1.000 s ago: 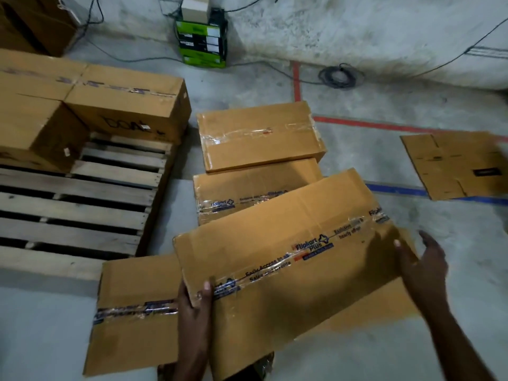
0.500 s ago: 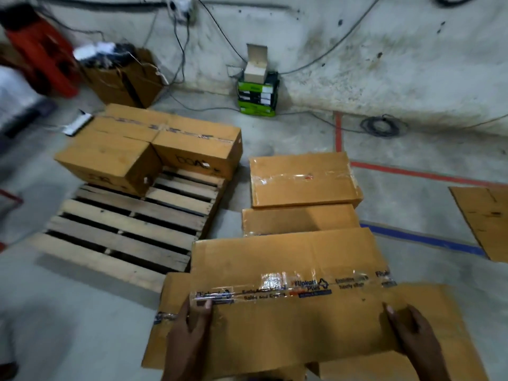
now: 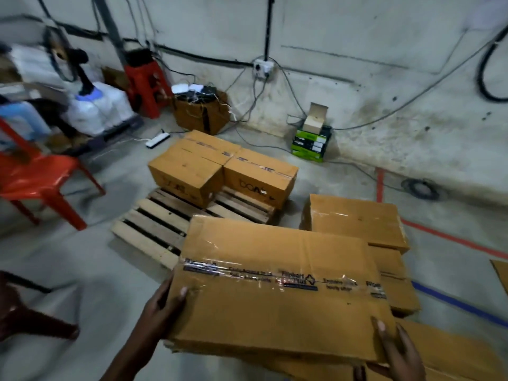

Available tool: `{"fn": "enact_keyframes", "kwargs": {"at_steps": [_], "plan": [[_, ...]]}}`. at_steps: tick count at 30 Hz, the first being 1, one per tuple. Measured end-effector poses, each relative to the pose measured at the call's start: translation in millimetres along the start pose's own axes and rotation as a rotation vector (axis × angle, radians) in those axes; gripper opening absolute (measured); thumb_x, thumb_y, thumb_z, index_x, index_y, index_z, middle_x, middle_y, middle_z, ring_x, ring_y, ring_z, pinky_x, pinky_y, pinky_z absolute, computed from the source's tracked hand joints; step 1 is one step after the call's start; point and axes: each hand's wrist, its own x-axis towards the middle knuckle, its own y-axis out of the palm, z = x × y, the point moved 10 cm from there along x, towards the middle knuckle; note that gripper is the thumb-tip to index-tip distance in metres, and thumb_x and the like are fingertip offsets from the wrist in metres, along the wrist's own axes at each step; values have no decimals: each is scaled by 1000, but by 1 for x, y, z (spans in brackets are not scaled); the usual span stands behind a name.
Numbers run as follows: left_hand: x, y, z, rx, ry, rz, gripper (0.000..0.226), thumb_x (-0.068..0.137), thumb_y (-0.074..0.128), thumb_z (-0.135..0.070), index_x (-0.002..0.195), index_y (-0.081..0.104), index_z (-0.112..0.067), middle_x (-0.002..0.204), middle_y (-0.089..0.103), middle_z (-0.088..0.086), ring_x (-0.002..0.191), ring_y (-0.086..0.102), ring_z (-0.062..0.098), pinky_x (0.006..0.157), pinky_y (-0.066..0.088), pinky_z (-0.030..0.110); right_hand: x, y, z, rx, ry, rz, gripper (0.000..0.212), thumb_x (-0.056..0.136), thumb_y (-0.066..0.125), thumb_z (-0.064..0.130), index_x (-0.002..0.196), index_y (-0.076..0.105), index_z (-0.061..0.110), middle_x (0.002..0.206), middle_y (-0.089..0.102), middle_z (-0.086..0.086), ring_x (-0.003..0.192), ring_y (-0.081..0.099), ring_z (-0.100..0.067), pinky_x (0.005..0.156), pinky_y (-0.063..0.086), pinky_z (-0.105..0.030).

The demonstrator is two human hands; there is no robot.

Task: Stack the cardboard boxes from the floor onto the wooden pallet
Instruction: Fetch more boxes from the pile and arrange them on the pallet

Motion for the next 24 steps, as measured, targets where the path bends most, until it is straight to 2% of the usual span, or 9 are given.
{"fn": "enact_keyframes", "kwargs": {"at_steps": [2, 3, 6, 8, 11, 13, 16, 20, 24], "plan": [[-1, -43, 9, 11, 14, 2, 60, 94, 67, -46, 151, 47, -49, 135, 66, -13, 111, 69, 8, 81, 59, 25, -49, 31, 34, -41, -12, -51, 71, 81, 74, 70, 142, 59, 37, 146, 53, -2, 132, 52, -42, 67, 56, -35], [-3, -70, 13, 1, 27, -3, 61, 94, 68, -47, 151, 47, -51, 137, 66, -12, 112, 70, 10, 85, 59, 28, -68, 48, 38, -45, -11, -49, 84, 76, 74, 72, 148, 57, 32, 154, 50, -3, 133, 51, -44, 64, 56, -35], [-8, -138, 21, -44, 10, -21, 66, 90, 73, -50, 151, 47, -51, 137, 67, -10, 116, 70, 17, 93, 59, 37, -96, 99, 28, -20, 37, -26, 107, 66, 79, 71, 158, 46, 29, 166, 38, 1, 134, 51, -51, 69, 65, -59], [-14, -179, 14, -58, 29, -19, 71, 86, 79, -56, 150, 48, -52, 137, 67, -12, 118, 69, 18, 98, 58, 41, -123, 135, 30, 12, 50, 17, 107, 69, 78, 63, 162, 40, 25, 170, 32, 1, 139, 46, -52, 76, 63, -64], [-12, -230, 0, -62, 57, -27, 72, 81, 82, -54, 146, 52, -54, 132, 68, -17, 119, 68, 16, 99, 57, 39, -155, 180, 35, 51, 65, 77, 92, 83, 78, 51, 161, 42, 18, 171, 32, -4, 144, 41, -52, 81, 62, -67], [-7, -259, -10, -45, 72, -29, 66, 86, 75, -46, 146, 49, -55, 131, 65, -20, 118, 65, 14, 96, 54, 36, -170, 207, 36, 63, 85, 84, 87, 87, 78, 48, 161, 43, 17, 171, 32, -5, 144, 42, -51, 79, 63, -65], [10, -295, -16, -12, 66, -38, 64, 86, 75, -51, 142, 46, -61, 130, 62, -15, 116, 62, 17, 96, 52, 39, -181, 244, 41, 81, 77, 99, 87, 87, 80, 47, 161, 43, 19, 170, 34, -6, 142, 44, -51, 76, 63, -66], [48, -330, -30, 38, 114, -71, 71, 84, 74, -50, 149, 46, -53, 124, 62, -23, 108, 61, 5, 87, 51, 27, -180, 296, 60, 61, 5, 131, 98, 73, 79, 57, 156, 51, 15, 165, 42, -11, 137, 50, -45, 72, 64, -56], [108, -341, -50, 90, 125, -30, 68, 86, 73, -49, 146, 41, -55, 121, 61, -19, 104, 62, 3, 80, 50, 22, -167, 342, 73, 130, 42, 135, 109, 55, 82, 60, 153, 54, 19, 161, 45, -11, 127, 55, -46, 72, 63, -67]]}}
